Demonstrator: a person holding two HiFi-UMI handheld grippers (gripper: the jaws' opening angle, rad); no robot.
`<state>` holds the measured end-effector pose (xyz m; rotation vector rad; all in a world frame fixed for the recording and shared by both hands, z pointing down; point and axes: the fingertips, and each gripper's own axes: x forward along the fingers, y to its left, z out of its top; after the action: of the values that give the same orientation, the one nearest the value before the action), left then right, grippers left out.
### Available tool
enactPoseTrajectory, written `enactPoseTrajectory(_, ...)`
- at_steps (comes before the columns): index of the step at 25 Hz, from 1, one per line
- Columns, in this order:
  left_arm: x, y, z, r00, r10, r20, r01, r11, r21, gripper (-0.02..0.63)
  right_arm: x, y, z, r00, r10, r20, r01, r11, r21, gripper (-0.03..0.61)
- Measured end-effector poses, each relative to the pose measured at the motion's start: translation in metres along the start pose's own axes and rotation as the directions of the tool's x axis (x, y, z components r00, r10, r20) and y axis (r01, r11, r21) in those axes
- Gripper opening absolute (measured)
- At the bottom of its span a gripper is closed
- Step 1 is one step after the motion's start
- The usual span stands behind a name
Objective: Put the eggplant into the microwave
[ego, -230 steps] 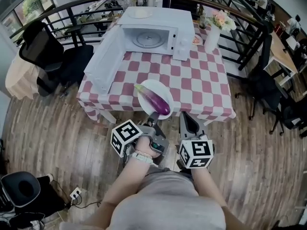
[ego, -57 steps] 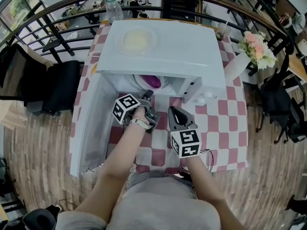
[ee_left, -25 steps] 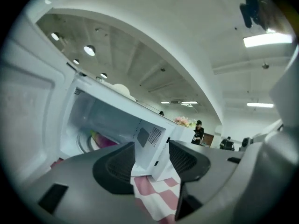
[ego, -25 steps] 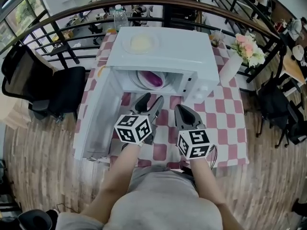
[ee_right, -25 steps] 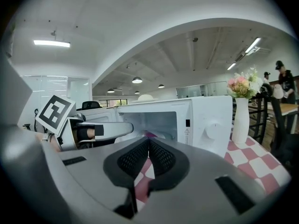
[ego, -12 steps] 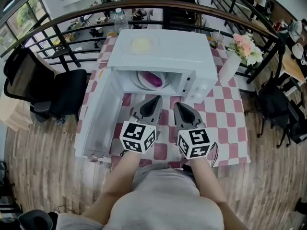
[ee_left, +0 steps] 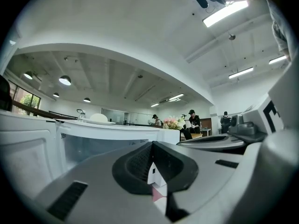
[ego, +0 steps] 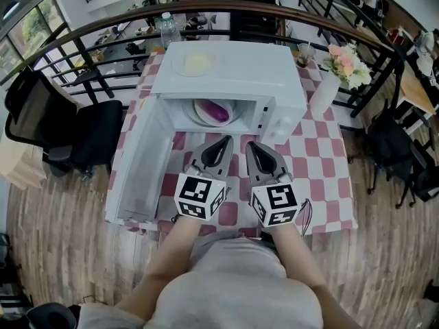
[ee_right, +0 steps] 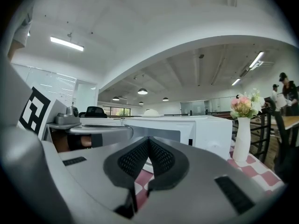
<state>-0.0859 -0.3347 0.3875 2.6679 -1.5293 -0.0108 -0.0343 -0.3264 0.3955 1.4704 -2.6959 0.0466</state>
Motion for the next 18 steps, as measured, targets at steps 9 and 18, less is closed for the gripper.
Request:
enactPoseTrajectory(9,-0.002,-0.0006,0.0036,1.0,0.017,0.012,-0.017,1.0,-0.006,0.003,-0.0051,0.0012,-0.0004,1.0,0.012,0.005,-0.012,1.0,0.003,0.023)
enactPoseTrajectory(18,-0.0012,-0.0049,0.0036,1.0,0.019,0.007,-0.019,1.0,-0.01,0.003,-0.0095,-0.0008,-0.0017,1.0,0.02,0.004,-0.02,1.0,0.018,0.023)
